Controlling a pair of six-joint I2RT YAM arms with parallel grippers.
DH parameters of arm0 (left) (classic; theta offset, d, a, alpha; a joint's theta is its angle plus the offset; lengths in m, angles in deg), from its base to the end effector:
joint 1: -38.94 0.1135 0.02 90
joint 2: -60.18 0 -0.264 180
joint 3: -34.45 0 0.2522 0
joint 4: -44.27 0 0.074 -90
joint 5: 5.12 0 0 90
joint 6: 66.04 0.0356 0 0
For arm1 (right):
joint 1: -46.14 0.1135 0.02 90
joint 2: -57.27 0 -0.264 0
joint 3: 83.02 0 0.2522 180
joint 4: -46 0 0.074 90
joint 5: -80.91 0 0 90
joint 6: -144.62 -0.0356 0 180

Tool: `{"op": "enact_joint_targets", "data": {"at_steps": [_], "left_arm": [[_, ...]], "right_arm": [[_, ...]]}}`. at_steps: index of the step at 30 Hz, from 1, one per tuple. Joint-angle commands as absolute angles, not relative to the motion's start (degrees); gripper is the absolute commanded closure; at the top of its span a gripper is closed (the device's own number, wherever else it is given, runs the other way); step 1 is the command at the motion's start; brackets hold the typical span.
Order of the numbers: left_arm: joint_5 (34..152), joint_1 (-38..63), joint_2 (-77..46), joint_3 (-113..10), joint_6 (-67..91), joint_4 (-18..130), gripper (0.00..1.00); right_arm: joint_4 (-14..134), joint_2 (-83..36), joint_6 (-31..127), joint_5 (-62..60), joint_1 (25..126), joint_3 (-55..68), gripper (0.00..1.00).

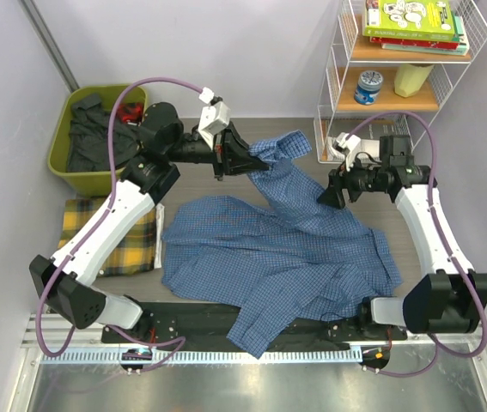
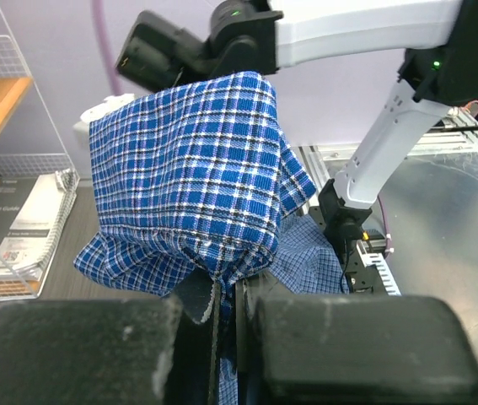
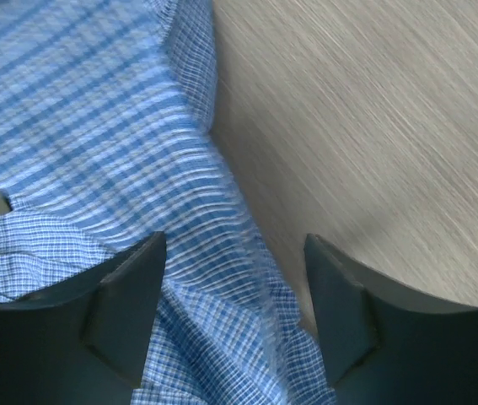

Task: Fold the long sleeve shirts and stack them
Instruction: Flatten the shirt out

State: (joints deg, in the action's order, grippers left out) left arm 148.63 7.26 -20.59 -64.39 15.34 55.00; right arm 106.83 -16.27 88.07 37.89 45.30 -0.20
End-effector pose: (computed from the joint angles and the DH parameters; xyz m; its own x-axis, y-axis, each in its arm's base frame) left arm 0.2440 -0.1881 0.4638 -0.0408 -0.0527 -0.9978 0.9944 -0.0998 -0.0354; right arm 0.2556 0.0223 0.3304 -0.4083 -0.3701 -0.8344 -0.8026 0.5811 0.1350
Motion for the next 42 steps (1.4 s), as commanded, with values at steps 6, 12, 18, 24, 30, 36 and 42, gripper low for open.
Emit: {"op": "enact_joint_targets", "data": {"at_steps": [6, 12, 18, 24, 30, 36, 42], "left_arm": [[150.89, 8.09, -20.07, -66.49, 15.34, 50.91, 1.0], [154.64, 8.44, -20.24, -67.81, 19.83, 57.06, 0.93], [156.36, -4.99, -18.05, -57.37, 22.0, 69.16, 0.82], [136.48, -5.39, -15.85, -57.53, 51.34, 100.78, 0.53], [126.05, 22.05, -22.94, -58.82, 67.35, 106.08, 0.45], [114.43, 28.47, -46.23, -72.45, 70.2, 112.7, 0.52], [110.47, 28.13, -60.04, -82.03, 69.84, 112.15, 0.48]], "right_arm": [[102.02, -18.76, 87.84, 39.42, 45.88, 1.14, 0.69], [99.25, -16.39, 83.9, 32.93, 43.6, 3.25, 0.99], [90.79, -20.07, 75.82, 28.17, 40.17, 7.02, 0.99], [91.92, -19.21, 77.19, 31.33, 37.88, 8.09, 0.99], [93.07, -14.37, 80.1, 32.39, 37.88, 4.22, 0.99], [94.12, -12.69, 82.39, 33.45, 38.05, 2.46, 0.99], [96.14, -14.19, 85.03, 32.22, 37.97, 0.18, 0.99]]}}
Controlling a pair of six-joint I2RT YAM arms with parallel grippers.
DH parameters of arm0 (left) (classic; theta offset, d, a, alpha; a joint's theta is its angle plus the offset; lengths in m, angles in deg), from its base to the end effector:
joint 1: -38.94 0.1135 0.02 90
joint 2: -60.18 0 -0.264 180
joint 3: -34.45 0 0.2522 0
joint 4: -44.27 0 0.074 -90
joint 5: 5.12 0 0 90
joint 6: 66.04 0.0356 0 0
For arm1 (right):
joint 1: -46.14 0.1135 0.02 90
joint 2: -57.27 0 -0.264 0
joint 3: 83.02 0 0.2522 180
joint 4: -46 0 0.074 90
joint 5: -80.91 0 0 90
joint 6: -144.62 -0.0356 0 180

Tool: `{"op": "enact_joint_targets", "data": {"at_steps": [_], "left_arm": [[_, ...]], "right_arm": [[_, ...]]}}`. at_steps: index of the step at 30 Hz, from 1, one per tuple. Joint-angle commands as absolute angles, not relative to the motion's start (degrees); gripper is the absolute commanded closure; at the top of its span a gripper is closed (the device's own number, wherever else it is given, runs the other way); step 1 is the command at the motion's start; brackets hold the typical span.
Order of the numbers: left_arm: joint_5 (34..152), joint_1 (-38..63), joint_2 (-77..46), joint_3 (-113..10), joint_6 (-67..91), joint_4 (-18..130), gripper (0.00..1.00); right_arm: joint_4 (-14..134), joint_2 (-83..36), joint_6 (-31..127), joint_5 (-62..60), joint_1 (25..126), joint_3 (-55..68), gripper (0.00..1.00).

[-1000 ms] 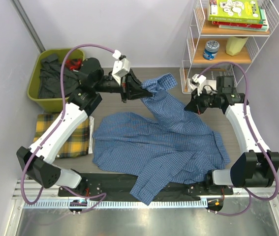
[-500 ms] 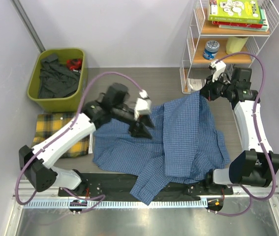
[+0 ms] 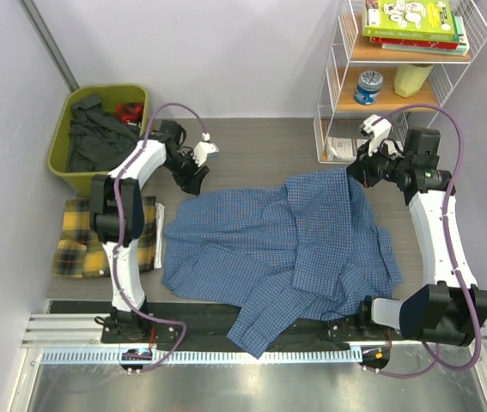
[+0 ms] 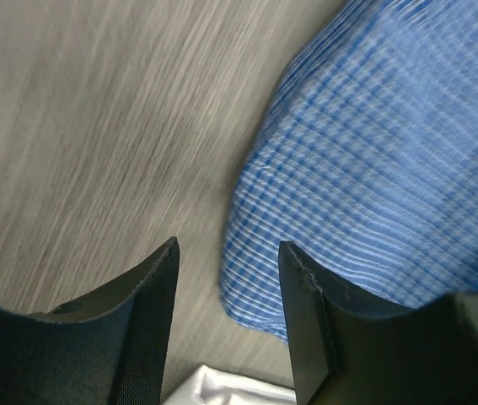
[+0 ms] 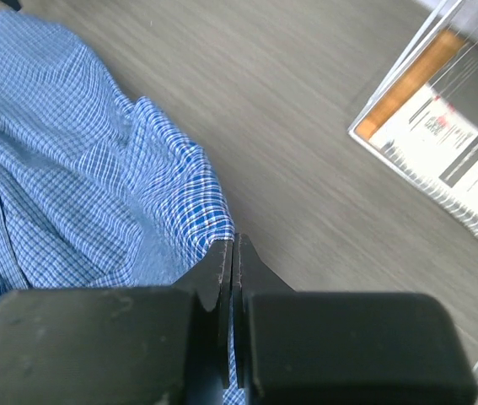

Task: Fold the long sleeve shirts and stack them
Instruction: Flatten the shirt out

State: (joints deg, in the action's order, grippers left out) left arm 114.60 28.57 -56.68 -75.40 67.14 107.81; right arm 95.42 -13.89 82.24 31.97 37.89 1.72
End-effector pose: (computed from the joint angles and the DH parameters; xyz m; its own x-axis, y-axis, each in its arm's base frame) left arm 0.4144 -0.0938 0.2193 -0.4583 0.6880 -0.5627 0.8671 0.4851 -0.1130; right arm 0.2623 -0.0144 0.3635 -0.3193 -0.3069 -0.8966 -0.6397 0.7678 -0.0351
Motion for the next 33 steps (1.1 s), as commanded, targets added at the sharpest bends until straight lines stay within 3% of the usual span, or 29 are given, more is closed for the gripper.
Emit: {"op": "enact_joint_targets", "data": {"at_steps": [1, 7, 10, 16, 17, 20, 23, 27, 28, 30, 31, 32, 33], "left_arm": [[110.98, 28.04, -61.36, -83.53, 72.54, 114.0, 0.49], [111.43, 27.43, -66.56, -85.31, 77.22, 119.38, 0.51], [111.16, 26.2, -65.95, -81.97, 78.01, 118.68, 0.65], [111.87, 24.09, -60.41, -75.2, 74.94, 113.49, 0.73], [111.17, 23.91, -60.15, -75.2, 74.07, 112.53, 0.86], [106.34, 23.64, -56.21, -75.28, 66.69, 107.97, 1.0], [99.06, 23.47, -47.97, -69.61, 58.0, 99.48, 1.0], [79.9, 20.93, -37.31, -56.42, 54.02, 85.22, 1.0], [74.57, 20.92, -35.64, -53.34, 54.19, 82.23, 0.93], [70.57, 21.35, -32.29, -47.7, 54.55, 75.47, 0.62], [74.65, 22.14, -31.06, -46.73, 53.94, 75.34, 0.28], [79.3, 23.37, -29.49, -45.33, 53.58, 75.52, 0.04], [83.0, 25.82, -27.29, -44.7, 53.32, 74.91, 0.0]], "right_arm": [[96.15, -14.36, 85.12, 32.13, 37.97, 0.0, 0.99], [96.24, -14.8, 86.7, 30.99, 37.97, -1.49, 0.99], [96.15, -14.98, 87.05, 30.55, 37.97, -1.76, 0.99], [96.06, -16.12, 87.49, 30.11, 37.97, -1.67, 0.99], [95.97, -16.38, 87.67, 29.93, 37.97, -1.67, 0.99], [95.97, -16.91, 87.76, 29.5, 37.97, -1.15, 0.99], [96.06, -16.48, 88.02, 29.06, 37.97, -1.4, 0.99], [95.88, -16.21, 88.81, 28.0, 37.88, -2.02, 0.99], [95.8, -16.38, 88.98, 27.74, 37.88, -2.2, 0.99], [95.62, -16.74, 89.25, 27.65, 37.88, -2.29, 0.99], [95.53, -16.91, 89.25, 27.73, 37.88, -2.46, 0.99], [95.53, -17.09, 89.25, 27.82, 37.88, -2.38, 0.99], [95.53, -17.18, 89.51, 28.17, 37.96, -2.46, 0.99]]}}
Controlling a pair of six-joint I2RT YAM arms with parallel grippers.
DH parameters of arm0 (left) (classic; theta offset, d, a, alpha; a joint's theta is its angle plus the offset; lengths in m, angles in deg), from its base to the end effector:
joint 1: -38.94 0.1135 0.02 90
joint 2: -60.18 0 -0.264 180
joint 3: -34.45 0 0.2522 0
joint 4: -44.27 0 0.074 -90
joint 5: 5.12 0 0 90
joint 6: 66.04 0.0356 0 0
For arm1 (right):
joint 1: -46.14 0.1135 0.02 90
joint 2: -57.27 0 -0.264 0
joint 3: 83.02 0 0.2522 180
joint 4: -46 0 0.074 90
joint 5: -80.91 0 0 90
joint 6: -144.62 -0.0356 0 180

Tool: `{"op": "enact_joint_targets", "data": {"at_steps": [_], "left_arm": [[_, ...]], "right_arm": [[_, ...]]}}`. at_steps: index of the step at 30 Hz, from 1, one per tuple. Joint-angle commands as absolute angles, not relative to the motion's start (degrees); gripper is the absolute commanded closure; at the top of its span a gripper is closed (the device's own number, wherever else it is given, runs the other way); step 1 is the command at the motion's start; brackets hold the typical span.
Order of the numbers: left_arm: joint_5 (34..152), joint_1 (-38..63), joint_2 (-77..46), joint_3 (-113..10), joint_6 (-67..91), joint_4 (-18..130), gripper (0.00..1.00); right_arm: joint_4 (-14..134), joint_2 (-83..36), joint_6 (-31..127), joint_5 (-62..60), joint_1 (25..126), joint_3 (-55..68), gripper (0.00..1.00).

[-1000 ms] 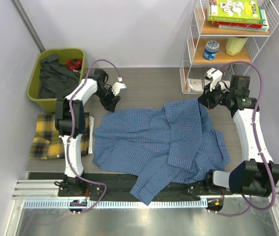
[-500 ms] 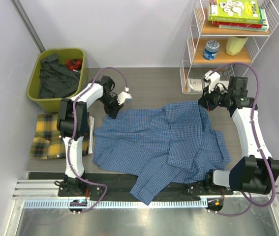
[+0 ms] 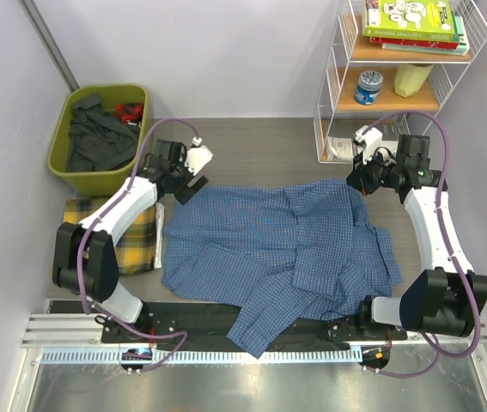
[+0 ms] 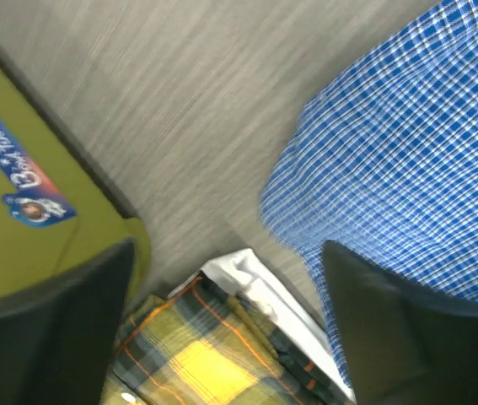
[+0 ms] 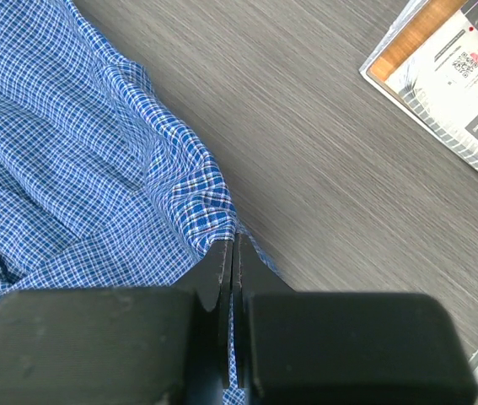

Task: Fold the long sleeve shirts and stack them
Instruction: Flatten the shirt out

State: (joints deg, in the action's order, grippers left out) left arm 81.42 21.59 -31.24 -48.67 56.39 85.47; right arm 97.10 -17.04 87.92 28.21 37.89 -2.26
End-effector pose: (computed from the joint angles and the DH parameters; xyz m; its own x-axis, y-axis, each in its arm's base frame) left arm 0.3321 -0.1015 0.2577 -0.4731 0.7086 -0.5236 0.6089 0.6924 0.3870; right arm 0.2723 -0.0177 0.3241 -0.4097 -0.3819 -0.8284 -0.6430 0.7651 -0.0346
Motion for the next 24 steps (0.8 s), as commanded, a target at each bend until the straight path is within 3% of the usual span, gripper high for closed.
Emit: {"op": "enact_joint_targets", "data": {"at_steps": [1, 5, 9, 13, 19, 24], "left_arm": [[90.08, 26.89, -26.75, -44.52, 53.4, 74.82, 0.0], [102.17, 30.85, -33.32, -54.34, 56.91, 86.74, 0.0], [112.81, 32.08, -45.36, -71.8, 66.04, 104.49, 0.0], [115.38, 32.08, -56.42, -80.88, 69.04, 111.19, 0.0], [122.74, 31.56, -62.69, -86.88, 82.29, 120.77, 0.08], [131.37, 29.98, -64.8, -89.08, 87.59, 126.83, 0.0]], "right_arm": [[95.44, -17.35, 89.6, 28.26, 37.88, -2.46, 0.99], [95.97, -17.79, 90.83, 28.79, 37.88, -2.64, 0.99], [95.88, -18.67, 91.09, 28.09, 37.96, -2.55, 0.99], [96.23, -19.02, 92.15, 27.3, 37.97, -2.46, 0.99], [104.04, -18.41, 98.46, 29.93, 37.97, -2.63, 0.99], [109.5, -15.34, 104.45, 30.11, 38.05, -7.72, 0.99]]}}
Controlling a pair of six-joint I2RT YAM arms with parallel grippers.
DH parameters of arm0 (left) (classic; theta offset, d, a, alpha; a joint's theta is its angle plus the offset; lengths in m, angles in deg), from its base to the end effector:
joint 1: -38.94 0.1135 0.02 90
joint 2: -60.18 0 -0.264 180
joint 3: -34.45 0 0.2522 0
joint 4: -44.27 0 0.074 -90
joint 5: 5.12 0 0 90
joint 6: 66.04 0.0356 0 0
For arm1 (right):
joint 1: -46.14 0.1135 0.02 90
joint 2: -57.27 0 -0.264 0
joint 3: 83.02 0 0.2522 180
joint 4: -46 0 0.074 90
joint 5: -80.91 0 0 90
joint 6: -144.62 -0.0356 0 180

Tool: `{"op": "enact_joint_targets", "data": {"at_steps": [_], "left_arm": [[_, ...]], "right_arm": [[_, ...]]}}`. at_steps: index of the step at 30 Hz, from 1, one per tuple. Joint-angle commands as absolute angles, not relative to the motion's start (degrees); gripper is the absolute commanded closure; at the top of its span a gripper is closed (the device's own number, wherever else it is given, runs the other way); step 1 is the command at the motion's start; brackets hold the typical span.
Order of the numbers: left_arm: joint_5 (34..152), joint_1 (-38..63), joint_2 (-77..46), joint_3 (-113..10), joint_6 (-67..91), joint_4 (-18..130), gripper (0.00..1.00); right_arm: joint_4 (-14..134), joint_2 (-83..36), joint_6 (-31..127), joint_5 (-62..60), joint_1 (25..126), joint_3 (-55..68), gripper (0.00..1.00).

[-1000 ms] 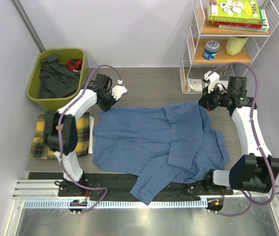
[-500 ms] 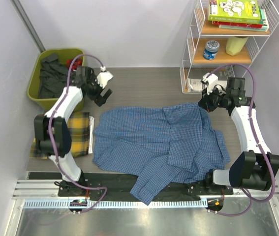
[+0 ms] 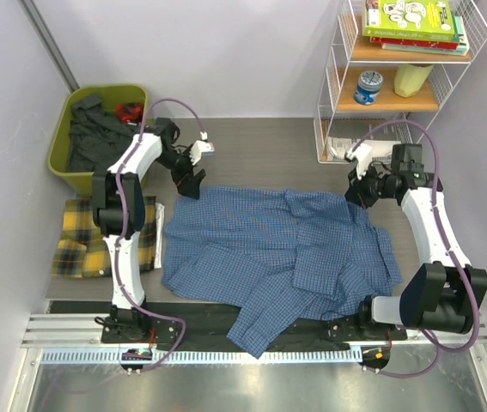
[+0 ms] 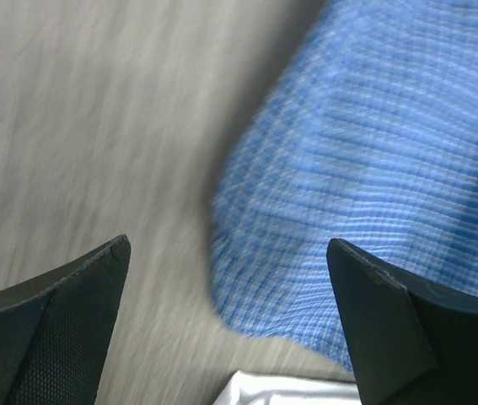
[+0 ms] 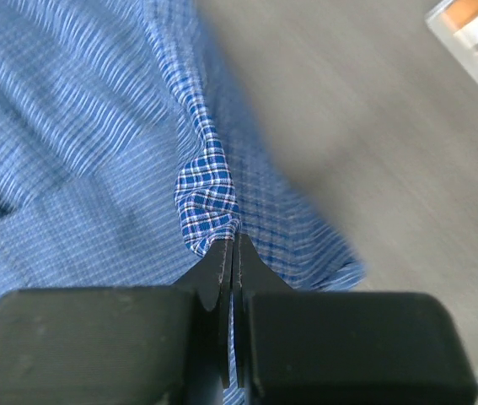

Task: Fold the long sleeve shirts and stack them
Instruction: Flatten the shirt out

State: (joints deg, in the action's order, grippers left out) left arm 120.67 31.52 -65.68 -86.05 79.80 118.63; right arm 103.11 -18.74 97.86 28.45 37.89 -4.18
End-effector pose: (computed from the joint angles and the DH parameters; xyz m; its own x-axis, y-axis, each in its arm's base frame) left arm 0.4377 -0.0780 0.2027 -0.3755 0.7258 -0.5764 0.9243 0.3389 -0.1754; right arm 0.2681 -0.0170 0.2991 -0.4221 -0.4877 -0.7642 -0.7240 0.6887 -0.0396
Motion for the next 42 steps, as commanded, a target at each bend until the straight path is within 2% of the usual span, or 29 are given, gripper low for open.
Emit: {"op": "enact_joint_targets", "data": {"at_steps": [1, 7, 11, 13, 14, 15, 17, 18, 20, 21, 24, 26, 28, 30, 32, 34, 36, 42], "left_arm": [[131.99, 29.36, -64.8, -88.82, 89.42, 127.37, 0.0], [130.06, 25.14, -63.83, -83.9, 86.98, 117.74, 0.0], [128.13, 22.95, -65.15, -85.12, 88.64, 117.09, 0.0], [126.11, 21.98, -65.15, -85.83, 92.33, 119.45, 0.08], [125.15, 21.54, -64.72, -85.74, 93.73, 122.51, 0.13], [122.35, 21.54, -64.02, -85.22, 95.31, 123.24, 0.27], [119.09, 22.14, -61.04, -82.95, 96.2, 126.38, 0.45], [118.03, 22.67, -59.98, -82.06, 98.21, 128.23, 0.64], [114.78, 23.81, -56.65, -79.35, 100.77, 131.4, 0.77], [113.81, 23.99, -55.32, -78.46, 101.65, 135.07, 0.87], [110.29, 24.08, -49.53, -73.11, 99.65, 135.03, 0.97], [110.11, 24.08, -45.66, -70.2, 93.79, 133.1, 0.98], [108.97, 23.39, -39.25, -64.84, 86.93, 128.11, 0.92], [104.16, 20.58, -32.68, -57.67, 78.23, 124.58, 0.8], [95.65, 14.9, -28.87, -51.93, 67.45, 116.93, 0.78], [92.98, 9.27, -24.47, -46.23, 59.69, 114.12, 0.71], [91.74, 6.34, -22.36, -43.48, 51.78, 113.93, 0.7], [97.27, 5.63, -11.56, -35.57, 53.04, 116.21, 0.62]], "right_arm": [[109.51, -14.03, 104.63, 29.93, 38.05, -9.39, 0.99], [112.75, -10.5, 110.15, 29.84, 37.97, -11.69, 0.99], [116.71, -6.64, 116.22, 29.23, 38.05, -13.36, 0.99], [116.89, -5.58, 117.37, 27.66, 37.97, -15.11, 0.99], [116.8, -5.14, 117.81, 25.73, 37.88, -15.38, 0.99], [116.54, -4.7, 117.73, 24.76, 37.79, -15.47, 0.99], [116.45, -4.52, 117.29, 24.05, 36.66, -15.3, 0.99], [116.45, -4.52, 117.11, 24.22, 36.21, -15.21, 0.99], [116.27, -4.52, 117.11, 24.57, 35.51, -14.86, 0.99], [116.1, -4.78, 117.02, 24.75, 35.24, -14.68, 0.99], [116.18, -5.84, 116.85, 25.1, 34.98, -13.28, 0.99], [116.19, -6.28, 116.76, 25.27, 34.98, -12.05, 0.99], [116.27, -6.45, 116.67, 25.45, 35.06, -10.91, 0.99], [116.19, -6.45, 116.93, 25.28, 34.98, -10.46, 0.99], [116.01, -7.07, 116.85, 24.4, 34.98, -10.02, 0.99], [115.92, -7.94, 116.23, 23.61, 34.8, -8.89, 0.99], [115.84, -8.47, 116.32, 23.43, 34.28, -8.27, 0.99], [116.1, -5.94, 119.92, 22.55, 31.82, -9.23, 0.99]]}}
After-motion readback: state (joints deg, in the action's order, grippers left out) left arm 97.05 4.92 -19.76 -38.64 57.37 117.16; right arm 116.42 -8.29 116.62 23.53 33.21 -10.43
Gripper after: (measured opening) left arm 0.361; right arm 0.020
